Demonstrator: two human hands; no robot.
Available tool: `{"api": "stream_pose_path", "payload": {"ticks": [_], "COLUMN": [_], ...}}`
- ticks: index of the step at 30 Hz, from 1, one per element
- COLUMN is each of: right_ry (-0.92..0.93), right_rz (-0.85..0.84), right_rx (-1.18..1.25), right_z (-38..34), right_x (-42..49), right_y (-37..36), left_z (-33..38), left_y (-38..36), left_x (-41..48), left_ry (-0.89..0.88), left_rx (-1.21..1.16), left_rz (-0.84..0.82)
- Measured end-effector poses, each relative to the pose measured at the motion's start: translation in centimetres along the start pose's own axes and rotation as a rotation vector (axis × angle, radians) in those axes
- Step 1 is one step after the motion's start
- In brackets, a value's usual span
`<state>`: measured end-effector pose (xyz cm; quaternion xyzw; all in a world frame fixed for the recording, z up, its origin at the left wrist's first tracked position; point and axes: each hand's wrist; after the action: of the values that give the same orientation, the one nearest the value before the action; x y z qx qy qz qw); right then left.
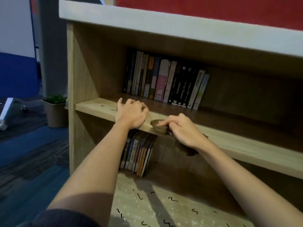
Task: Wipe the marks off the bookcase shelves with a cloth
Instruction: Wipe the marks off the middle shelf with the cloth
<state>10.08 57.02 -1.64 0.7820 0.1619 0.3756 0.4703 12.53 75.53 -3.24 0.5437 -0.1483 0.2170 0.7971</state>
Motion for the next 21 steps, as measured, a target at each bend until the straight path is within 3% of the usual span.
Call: {"api": "stream_pose_path", "payload": {"ticks": [5,9,11,16,18,21], "right_ry": [-0.022,-0.21,-0.316,-0.633,-0.592,-0.368], "right_rz": [0.072,0.273,0.34,0.032,-0.005,-0.024], "right_rx": [0.055,0.155,0.04,-0.094,-0.113,-0.07], "right_z": [-1.2,-1.5,-0.2,3.4,3.4,1.8], "right_x": [-2.5,-0.5,2.2,8.5,9.6,8.0], "right_y": [0.8,1.1,0.9,-1.2,-1.8,-1.6], "left_z": [-0.4,-0.8,-0.8,-0.9,-0.9,-0.9], "left_y": [0.5,0.5,0.5,0.5,0.3,-0.1], "left_x": [-0.2,0.1,-0.1,-0.4,-0.2,0.0], "left_ry": [-0.045,-0.101,-0.108,-0.093,-0.097,-0.095], "left_rx": [0.006,-0.013,-0.035,-0.02,-0.035,-0.072], "left_rz": [-0.033,-0.013,0.0,-0.003,0.02,0.089]}}
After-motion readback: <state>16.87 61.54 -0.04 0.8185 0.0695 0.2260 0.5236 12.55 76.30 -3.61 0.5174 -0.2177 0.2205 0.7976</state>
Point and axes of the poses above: each hand's wrist, its own x-axis towards the middle knuckle, its own y-axis out of the back of the hand, z = x × y, and after that the axes turned 6 degrees about y, right-handed
